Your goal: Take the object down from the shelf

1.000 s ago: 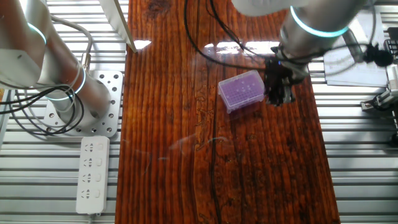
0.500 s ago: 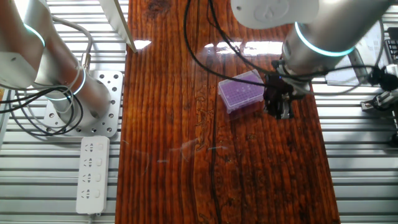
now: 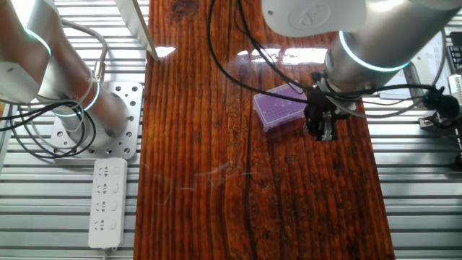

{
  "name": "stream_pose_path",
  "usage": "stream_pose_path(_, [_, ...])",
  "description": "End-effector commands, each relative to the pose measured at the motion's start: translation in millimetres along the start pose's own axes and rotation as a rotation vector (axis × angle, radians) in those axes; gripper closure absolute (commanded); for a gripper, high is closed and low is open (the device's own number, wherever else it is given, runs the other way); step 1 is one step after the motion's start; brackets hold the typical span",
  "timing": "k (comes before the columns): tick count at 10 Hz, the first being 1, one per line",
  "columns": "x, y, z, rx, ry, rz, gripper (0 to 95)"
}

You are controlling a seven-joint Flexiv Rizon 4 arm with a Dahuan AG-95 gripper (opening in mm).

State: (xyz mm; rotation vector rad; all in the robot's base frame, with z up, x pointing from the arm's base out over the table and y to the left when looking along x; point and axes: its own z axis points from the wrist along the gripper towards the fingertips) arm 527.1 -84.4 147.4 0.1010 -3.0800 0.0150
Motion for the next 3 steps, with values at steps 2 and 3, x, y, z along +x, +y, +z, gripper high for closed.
stream_pose_path(2, [-1.5,0.3,0.1,-0.009,0.003,0.004,95.0])
stream_pose_path(3, [-1.5,0.3,0.1,-0.013,0.001,0.002,95.0])
